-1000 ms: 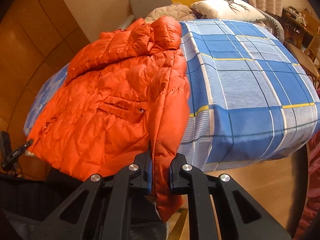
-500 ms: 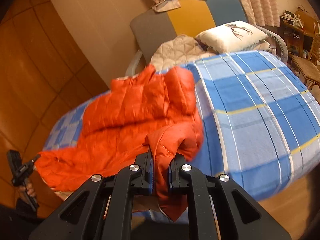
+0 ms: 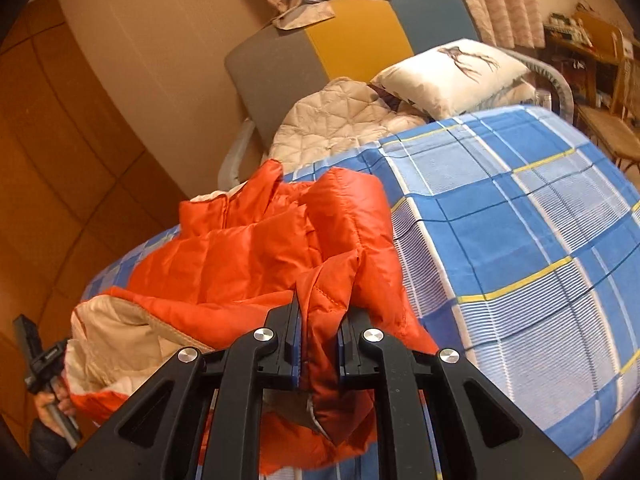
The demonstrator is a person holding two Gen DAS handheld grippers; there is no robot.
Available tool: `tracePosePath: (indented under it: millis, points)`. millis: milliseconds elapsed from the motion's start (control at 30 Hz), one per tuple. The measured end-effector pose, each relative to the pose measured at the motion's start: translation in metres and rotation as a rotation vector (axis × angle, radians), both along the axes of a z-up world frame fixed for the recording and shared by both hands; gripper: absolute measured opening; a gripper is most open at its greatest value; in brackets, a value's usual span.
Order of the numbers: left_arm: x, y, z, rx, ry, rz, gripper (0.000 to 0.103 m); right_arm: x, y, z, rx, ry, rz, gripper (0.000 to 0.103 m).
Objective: Fold large clothes
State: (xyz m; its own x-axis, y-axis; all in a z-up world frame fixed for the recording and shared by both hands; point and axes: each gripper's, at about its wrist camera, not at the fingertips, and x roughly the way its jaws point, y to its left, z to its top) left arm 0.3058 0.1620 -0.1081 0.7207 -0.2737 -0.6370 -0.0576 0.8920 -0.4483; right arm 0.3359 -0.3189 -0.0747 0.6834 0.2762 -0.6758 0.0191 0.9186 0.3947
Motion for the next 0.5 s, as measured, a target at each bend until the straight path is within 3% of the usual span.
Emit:
tracePosePath:
  millis: [67,133,167,200,233,267,367,500]
  points:
    - [0.011,-0.001,-0.002,0.007,0.015,0.013,0.012,0.007,-0.003,-0.007,0.022,0.006,-0.025,0.021]
    - [0.018,-0.001,-0.002,-0.002,0.024,0.021,0.019,0.013,-0.008,-0.013,0.047,0.015,-0.058,0.033]
    - [0.021,-0.001,-0.001,-0.004,0.016,0.027,0.033,0.014,-0.010,-0.014,0.064,0.015,-0.063,0.045]
    - [0.021,-0.001,0.000,-0.007,0.013,0.036,0.057,0.014,-0.013,-0.015,0.092,0.007,-0.071,0.055]
    - [0.019,0.003,0.004,-0.030,-0.005,0.063,0.072,0.012,-0.016,-0.013,0.115,-0.007,-0.091,0.071]
    - [0.014,0.007,0.007,-0.050,-0.032,0.091,0.089,0.010,-0.018,-0.011,0.116,-0.020,-0.104,0.079]
    - [0.000,0.022,0.014,-0.105,-0.079,0.115,0.090,-0.003,-0.027,-0.003,0.145,-0.051,-0.123,0.090]
    - [-0.028,0.038,0.002,-0.106,-0.094,0.121,0.090,-0.032,-0.041,-0.011,0.135,-0.055,-0.124,0.090]
